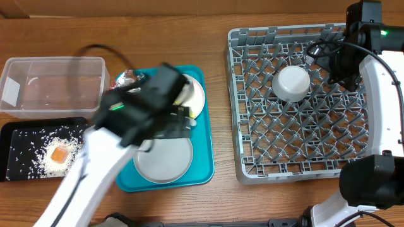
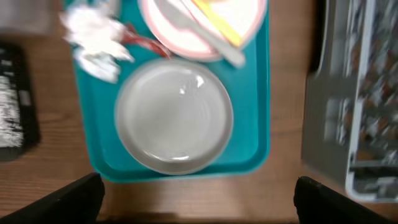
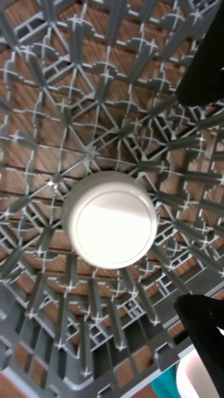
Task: Sort waste into correct bins and load items into the dishwasher rack
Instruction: 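Carry the empty plate back and set it on the teal tray, release, then reach the right gripper to the white plate and grasp its rim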
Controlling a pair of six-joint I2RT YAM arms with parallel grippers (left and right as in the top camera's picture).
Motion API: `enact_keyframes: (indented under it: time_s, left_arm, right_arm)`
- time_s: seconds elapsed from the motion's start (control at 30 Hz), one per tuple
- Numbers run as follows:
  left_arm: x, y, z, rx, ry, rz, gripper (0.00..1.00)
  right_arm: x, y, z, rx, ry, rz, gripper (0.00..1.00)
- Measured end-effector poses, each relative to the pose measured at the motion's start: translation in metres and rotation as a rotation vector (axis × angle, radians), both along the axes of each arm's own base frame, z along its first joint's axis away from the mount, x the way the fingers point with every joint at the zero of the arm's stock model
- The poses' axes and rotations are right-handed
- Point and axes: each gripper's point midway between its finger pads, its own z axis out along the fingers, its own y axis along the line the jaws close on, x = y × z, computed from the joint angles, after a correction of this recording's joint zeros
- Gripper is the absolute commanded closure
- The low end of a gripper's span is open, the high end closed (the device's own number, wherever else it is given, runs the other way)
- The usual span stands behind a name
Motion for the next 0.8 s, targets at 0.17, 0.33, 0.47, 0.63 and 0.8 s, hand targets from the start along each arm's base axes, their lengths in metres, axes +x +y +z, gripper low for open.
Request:
enact_keyframes:
  time_s: [0.17, 0.33, 0.47, 0.63, 0.8]
  left_arm:
    - [-0.017, 0.07, 0.02, 0.012, -0.032, 0.247, 0.0]
    - [-0.033, 0.125, 0.027, 0.029, -0.037, 0.483, 0.0]
    - [-0.043, 0.147, 0.029, 0.035, -0.036, 0.584, 0.0]
    - [-0.044, 0.152, 0.029, 0.037, -0.037, 0.607, 0.0]
    - [-0.041, 0.153, 0.03, 0.043, -0.05, 0.611, 0.0]
  right_arm:
    - [0.011, -0.004, 0.004, -0.025, -0.046, 0.007, 0.0]
    - [0.008, 0.001, 0.003, 0.001, -0.033, 0.018, 0.0]
    - [-0.002, 0.023, 0.0, 0.118, 0.003, 0.07, 0.0]
    - [-0.008, 0.081, 0.011, 0.326, -0.025, 0.32, 0.0]
    - [-0.031, 0.162, 0.013, 0.362, 0.006, 0.598, 0.0]
